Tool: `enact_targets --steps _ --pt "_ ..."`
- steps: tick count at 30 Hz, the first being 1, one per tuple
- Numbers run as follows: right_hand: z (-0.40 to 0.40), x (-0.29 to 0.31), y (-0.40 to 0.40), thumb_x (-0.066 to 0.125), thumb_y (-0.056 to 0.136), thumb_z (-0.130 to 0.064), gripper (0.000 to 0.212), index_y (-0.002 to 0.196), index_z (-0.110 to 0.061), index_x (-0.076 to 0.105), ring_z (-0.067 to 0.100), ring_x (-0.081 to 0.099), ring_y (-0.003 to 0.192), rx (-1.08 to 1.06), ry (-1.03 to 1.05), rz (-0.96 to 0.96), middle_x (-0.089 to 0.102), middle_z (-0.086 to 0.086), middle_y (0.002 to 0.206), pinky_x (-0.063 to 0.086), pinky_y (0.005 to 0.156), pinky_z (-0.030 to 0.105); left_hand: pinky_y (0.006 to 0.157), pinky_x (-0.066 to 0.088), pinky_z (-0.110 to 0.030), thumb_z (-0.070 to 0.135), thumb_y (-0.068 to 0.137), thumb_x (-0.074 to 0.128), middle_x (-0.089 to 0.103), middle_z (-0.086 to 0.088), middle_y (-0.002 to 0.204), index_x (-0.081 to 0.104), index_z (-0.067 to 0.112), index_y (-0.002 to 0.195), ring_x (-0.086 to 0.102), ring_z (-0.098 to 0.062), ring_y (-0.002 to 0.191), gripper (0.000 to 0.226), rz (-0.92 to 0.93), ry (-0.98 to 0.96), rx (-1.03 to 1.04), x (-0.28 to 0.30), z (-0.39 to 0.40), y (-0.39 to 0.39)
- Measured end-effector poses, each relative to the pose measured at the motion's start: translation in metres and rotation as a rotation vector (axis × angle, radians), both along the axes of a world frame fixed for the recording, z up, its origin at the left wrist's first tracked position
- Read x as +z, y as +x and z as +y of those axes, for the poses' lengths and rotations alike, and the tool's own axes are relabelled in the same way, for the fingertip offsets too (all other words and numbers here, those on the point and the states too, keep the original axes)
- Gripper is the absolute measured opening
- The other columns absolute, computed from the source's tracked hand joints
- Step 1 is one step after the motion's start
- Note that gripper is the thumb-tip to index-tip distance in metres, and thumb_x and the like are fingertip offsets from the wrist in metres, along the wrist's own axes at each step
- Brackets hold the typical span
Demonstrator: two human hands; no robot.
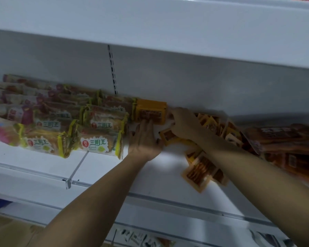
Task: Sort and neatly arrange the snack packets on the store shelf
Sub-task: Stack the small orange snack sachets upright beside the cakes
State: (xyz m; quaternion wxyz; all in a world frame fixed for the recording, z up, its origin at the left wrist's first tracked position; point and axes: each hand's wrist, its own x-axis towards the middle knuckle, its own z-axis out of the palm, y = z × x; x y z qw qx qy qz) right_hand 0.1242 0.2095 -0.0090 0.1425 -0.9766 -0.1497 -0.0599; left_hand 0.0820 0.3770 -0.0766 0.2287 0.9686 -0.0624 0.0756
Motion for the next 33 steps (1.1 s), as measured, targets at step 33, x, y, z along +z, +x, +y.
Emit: enact_targets --steps 33 --pt "-0.005 -0.008 -0.015 0.079 0.086 -0.017 0.013 0.095 -0.014 0.070 0.018 0.062 0.076 -0.129 0.526 -0.039 0.067 0.002 0.084 0.043 0.066 0.029 0.075 0.041 -0.026 0.016 0.080 0.058 0.060 -0.009 0.119 0.068 0.011 0.114 0.058 -0.025 0.104 0.035 -0.242 -0.375 0.058 0.014 0.011 -0.044"
